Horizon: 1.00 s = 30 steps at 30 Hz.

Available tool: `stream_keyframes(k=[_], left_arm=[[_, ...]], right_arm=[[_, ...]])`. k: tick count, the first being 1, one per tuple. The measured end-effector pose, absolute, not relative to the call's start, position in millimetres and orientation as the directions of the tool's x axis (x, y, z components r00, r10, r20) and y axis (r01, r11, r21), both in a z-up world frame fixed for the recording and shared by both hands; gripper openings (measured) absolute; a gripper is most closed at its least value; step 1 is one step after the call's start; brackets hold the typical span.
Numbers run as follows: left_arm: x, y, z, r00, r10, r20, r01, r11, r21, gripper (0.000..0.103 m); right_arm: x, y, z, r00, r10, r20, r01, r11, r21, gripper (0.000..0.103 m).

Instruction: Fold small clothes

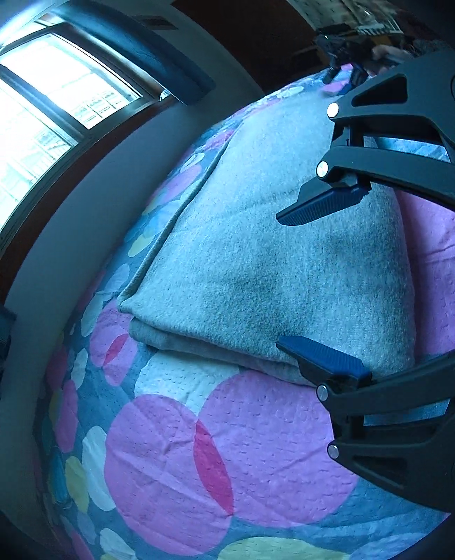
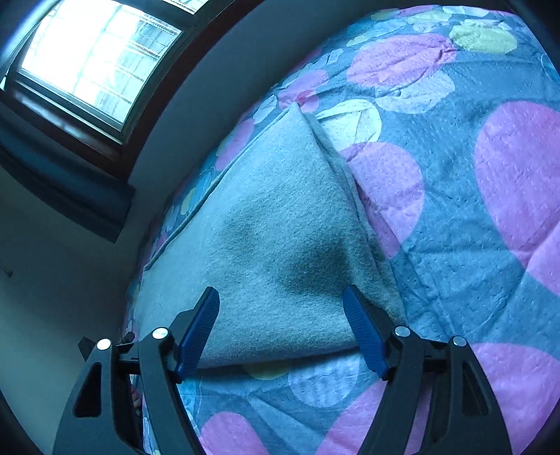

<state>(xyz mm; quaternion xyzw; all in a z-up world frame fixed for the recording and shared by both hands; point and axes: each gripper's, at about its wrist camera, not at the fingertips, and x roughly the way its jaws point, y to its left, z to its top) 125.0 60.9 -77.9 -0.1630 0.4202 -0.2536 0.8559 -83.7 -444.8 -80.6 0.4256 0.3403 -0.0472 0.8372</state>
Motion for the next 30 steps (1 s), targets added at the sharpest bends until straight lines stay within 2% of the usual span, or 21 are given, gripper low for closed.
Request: stream_keyframes(k=[5,8,13,15,19,22,30], left_arm=[[125,61,-78,0.523,-0.58,-0.625,0.306,0.812,-0.497,0.067],[124,61,-78,0.52,-0.595,-0.613,0.317,0.801,-0.508,0.072],[123,59,-78,0.517,-0.606,-0.604,0.335,0.793,-0.508,0.077],[123,58,-78,0.513,-0.617,-0.596,0.344,0.785,-0.516,0.081],[123,56,-78,0.491,-0.66,-0.568,0.384,0.75,-0.539,0.095],[124,53,-79,0.474,-0.677,-0.563,0.402,0.735,-0.545,0.101],[127,58,-81,0.464,-0.705,-0.536,0.395,0.706,-0.588,0.101]], right_arm=[[-69,-416,-44,0.798,0.228,-0.557,0.307,0.641,0.703,0.075],[-34,-385,-31,0.79,0.329,-0.517,0.21,0.647,0.733,0.079],[52,-337,-25,0.733,0.446,-0.514,0.126,0.654,0.746,0.079],[81,-323,-33,0.7,0.481,-0.528,0.123,0.647,0.752,0.079],[131,-301,-74,0.6,0.489,-0.633,0.201,0.674,0.711,0.079],[132,-294,-88,0.614,0.454,-0.646,0.199,0.703,0.683,0.079],[86,-278,-64,0.616,0.459,-0.64,0.171,0.715,0.678,0.081]])
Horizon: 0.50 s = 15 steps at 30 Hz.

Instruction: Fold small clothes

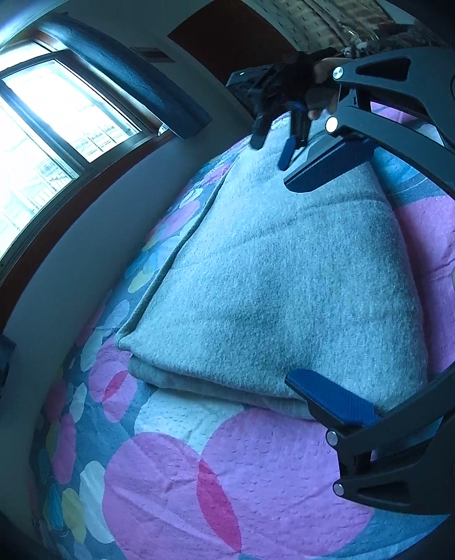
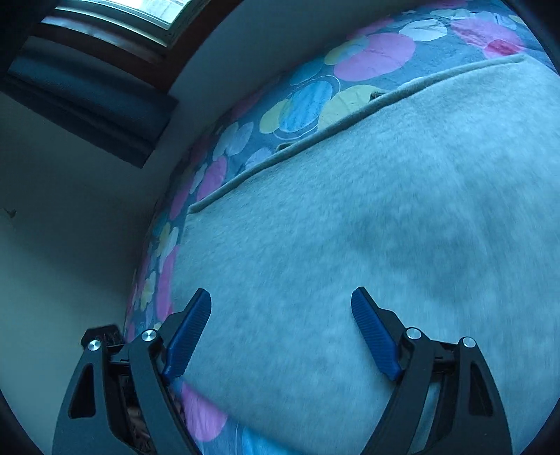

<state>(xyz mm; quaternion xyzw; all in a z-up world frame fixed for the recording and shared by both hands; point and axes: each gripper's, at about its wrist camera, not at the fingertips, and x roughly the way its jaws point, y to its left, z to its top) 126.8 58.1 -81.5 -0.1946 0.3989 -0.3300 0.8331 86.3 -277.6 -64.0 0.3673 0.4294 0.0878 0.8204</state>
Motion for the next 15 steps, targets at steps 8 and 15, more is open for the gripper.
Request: stream_keyframes(k=[8,15], left_arm=[[130,58,-84,0.459,-0.703,-0.543,0.395,0.709,-0.584,0.101],[133,59,-82,0.438,-0.718,-0.541,0.399,0.694,-0.599,0.101]], right_arm=[[33,-259,-75,0.605,0.461,-0.649,0.188,0.709,0.679,0.081],[22,-263,-75,0.649,0.457,-0.609,0.167,0.695,0.699,0.081]])
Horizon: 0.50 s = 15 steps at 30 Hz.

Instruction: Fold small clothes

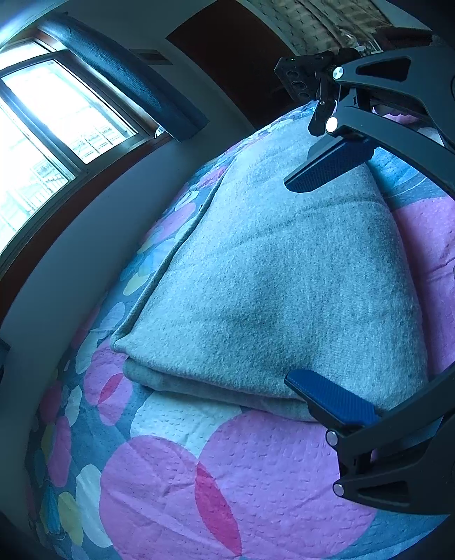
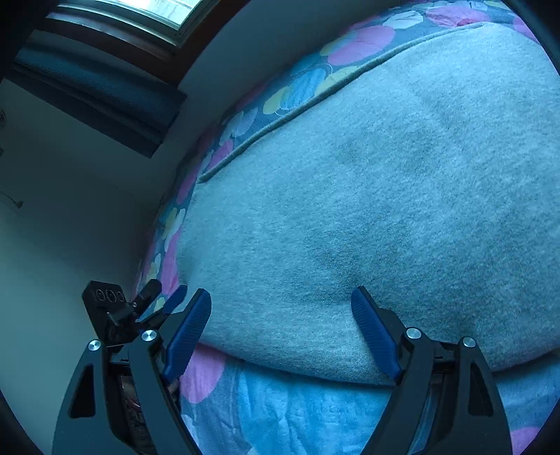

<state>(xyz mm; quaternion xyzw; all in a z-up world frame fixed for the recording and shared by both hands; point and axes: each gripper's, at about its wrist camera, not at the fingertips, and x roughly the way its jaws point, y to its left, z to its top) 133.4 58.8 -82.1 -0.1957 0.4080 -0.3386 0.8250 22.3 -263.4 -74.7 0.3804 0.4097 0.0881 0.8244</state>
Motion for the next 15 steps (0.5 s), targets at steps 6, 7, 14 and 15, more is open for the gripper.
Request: stream_keyframes(k=[6,7,14,15], left_arm=[[140,77,-86,0.418,-0.782,-0.461,0.344,0.607,-0.716,0.101],[141,79,-87,0.416,-0.789,-0.452,0.338,0.596,-0.728,0.101],[138,89,-73,0.437,-0.794,-0.423,0.319,0.577,-0.752,0.101],[139,94,-71,0.452,-0.793,-0.409,0.314,0.571,-0.759,0.101]], right_arm=[[5,-247,-63,0.646,0.451,-0.615,0.141,0.721,0.678,0.081],[3,-245,-66,0.639,0.45,-0.624,0.144,0.727,0.671,0.081],[1,-254,-93,0.643,0.494,-0.585,0.137,0.677,0.723,0.081],[1,-255,-93,0.645,0.498,-0.581,0.13,0.677,0.724,0.081]])
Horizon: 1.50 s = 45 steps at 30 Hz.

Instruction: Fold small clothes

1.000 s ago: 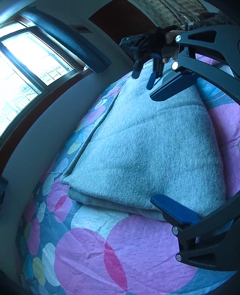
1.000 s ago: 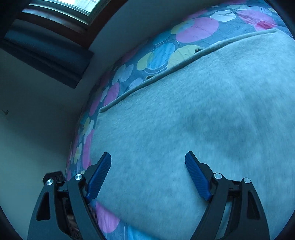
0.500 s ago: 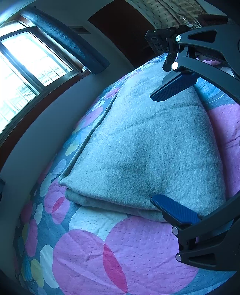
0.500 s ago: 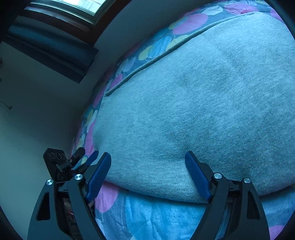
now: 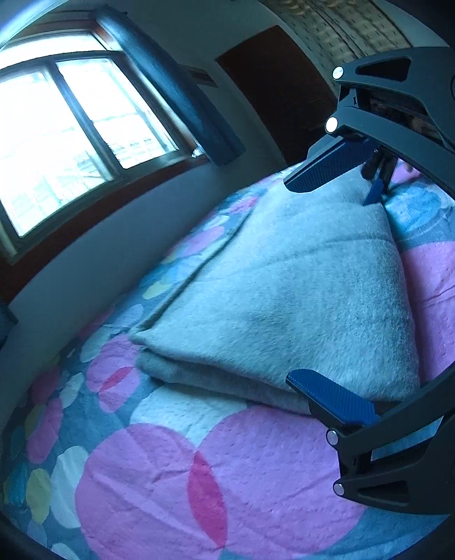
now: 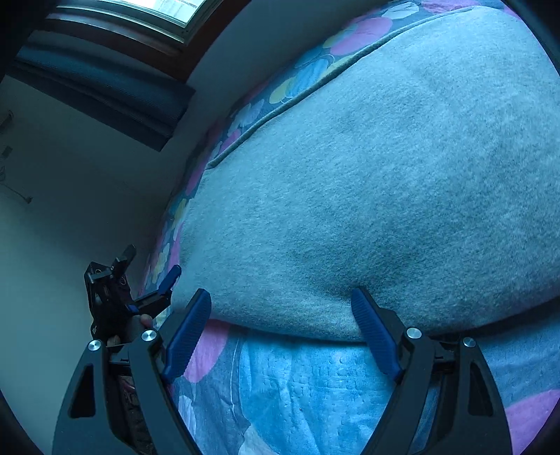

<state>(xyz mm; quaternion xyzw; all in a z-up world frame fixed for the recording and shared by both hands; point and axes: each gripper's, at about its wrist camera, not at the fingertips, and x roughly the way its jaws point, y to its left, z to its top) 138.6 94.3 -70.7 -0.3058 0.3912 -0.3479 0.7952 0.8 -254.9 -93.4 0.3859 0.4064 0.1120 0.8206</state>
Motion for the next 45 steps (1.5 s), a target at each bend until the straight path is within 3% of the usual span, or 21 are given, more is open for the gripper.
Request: stream_keyframes(k=[5,13,18,20,22,28,30,31,35,38,42,45], left_arm=[[153,117,-85,0.456,-0.795,-0.4,0.214,0.534,-0.818,0.101],[206,98,-105,0.279,-0.868,-0.41,0.136,0.458,-0.878,0.101],[236,88,-113,0.229,-0.901,-0.368,0.059,0.39,-0.919,0.097],[243,81,-117,0.206,-0.889,-0.409,0.036,0.424,-0.905,0.082],[248,74,-117,0.184,-0.868,-0.46,0.035,0.474,-0.88,0.073],[249,58,-108,0.167,-0.818,-0.55,0.056,0.565,-0.823,0.072],[247,52,-97,0.179,-0.759,-0.627,0.084,0.646,-0.759,0.053],[245,48,-89,0.189,-0.718,-0.67,0.109,0.694,-0.712,0.035],[237,38,-49,0.257,-0.679,-0.688,0.163,0.732,-0.662,0.015],[228,24,-12,0.305,-0.69,-0.657,0.21,0.721,-0.66,0.006],[214,-22,39,0.321,-0.725,-0.61,0.3,0.688,-0.661,0.006],[194,-73,71,0.345,-0.711,-0.613,0.4,0.702,-0.589,0.006]], right_arm=[[-11,-257,-95,0.657,0.495,-0.568,0.097,0.692,0.715,0.082],[-15,-249,-93,0.668,0.484,-0.565,0.074,0.712,0.698,0.082],[-17,-249,-92,0.672,0.485,-0.56,0.068,0.712,0.699,0.082],[-18,-248,-91,0.673,0.484,-0.559,0.064,0.715,0.696,0.082],[-19,-248,-91,0.674,0.481,-0.561,0.063,0.719,0.692,0.082],[-17,-241,-88,0.673,0.464,-0.576,0.056,0.744,0.665,0.082],[-18,-241,-88,0.674,0.464,-0.574,0.055,0.744,0.666,0.082],[-18,-241,-88,0.674,0.466,-0.573,0.055,0.742,0.668,0.082],[-17,-240,-88,0.673,0.464,-0.576,0.055,0.745,0.665,0.082],[-17,-239,-87,0.673,0.46,-0.579,0.056,0.749,0.66,0.082],[-17,-244,-84,0.676,0.474,-0.564,0.063,0.725,0.686,0.082],[-18,-252,-82,0.665,0.503,-0.552,0.077,0.689,0.72,0.082]])
